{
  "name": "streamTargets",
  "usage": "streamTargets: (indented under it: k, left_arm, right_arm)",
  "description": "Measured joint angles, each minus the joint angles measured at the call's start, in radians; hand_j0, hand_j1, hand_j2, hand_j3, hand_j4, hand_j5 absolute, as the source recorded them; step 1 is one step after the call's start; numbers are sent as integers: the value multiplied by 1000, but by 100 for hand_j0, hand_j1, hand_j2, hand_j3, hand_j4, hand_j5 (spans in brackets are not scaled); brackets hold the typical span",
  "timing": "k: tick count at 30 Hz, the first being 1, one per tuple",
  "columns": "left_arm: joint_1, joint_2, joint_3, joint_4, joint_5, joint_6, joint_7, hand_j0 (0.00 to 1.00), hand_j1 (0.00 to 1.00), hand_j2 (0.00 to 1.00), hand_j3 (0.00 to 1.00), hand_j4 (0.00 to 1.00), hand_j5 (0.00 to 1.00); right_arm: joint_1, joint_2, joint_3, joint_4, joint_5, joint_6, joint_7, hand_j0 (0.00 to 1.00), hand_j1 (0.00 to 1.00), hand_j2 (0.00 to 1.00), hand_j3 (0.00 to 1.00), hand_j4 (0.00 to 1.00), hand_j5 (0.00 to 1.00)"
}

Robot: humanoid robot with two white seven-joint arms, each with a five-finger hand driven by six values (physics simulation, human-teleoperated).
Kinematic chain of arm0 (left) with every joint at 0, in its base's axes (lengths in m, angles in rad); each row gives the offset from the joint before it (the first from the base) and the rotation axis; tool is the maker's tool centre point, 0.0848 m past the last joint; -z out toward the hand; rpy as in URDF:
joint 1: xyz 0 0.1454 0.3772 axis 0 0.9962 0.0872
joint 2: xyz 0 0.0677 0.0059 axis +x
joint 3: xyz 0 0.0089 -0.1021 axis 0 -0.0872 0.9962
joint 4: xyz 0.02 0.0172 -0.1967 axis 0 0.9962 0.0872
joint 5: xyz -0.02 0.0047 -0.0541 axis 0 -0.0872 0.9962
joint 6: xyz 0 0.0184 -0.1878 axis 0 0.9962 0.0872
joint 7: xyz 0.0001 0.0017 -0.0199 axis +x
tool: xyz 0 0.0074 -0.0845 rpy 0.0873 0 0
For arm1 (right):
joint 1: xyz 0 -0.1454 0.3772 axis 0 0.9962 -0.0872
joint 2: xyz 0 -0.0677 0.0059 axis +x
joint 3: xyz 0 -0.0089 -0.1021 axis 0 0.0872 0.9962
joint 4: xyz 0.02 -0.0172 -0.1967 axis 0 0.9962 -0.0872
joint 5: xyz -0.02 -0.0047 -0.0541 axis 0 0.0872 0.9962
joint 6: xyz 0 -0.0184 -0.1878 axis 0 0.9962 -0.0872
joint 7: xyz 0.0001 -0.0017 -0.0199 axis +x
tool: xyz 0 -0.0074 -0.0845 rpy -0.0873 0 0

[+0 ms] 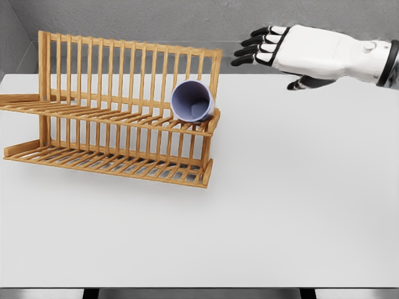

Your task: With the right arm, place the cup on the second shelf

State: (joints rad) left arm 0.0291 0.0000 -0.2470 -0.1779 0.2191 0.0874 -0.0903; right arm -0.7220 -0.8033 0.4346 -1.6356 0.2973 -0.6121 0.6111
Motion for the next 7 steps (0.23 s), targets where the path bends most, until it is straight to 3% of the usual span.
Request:
streamTargets:
  k: [2,4,7]
  left_arm:
    - [0,0,0,0,0,0,0,100,100,100,100,100,100]
    - [0,0,0,-1,0,0,0,100,100,100,100,100,100]
    - [0,0,0,0,0,0,0,100,100,100,100,100,100]
  right_arm:
    - [213,-22,-94,30,6,-1,0,100,100,100,100,100,100]
    - [414,-5,-183,49,27,-6,1,100,100,100,100,100,100]
    - [417,58,-278,82,82,-3,1,100,100,100,100,100,100]
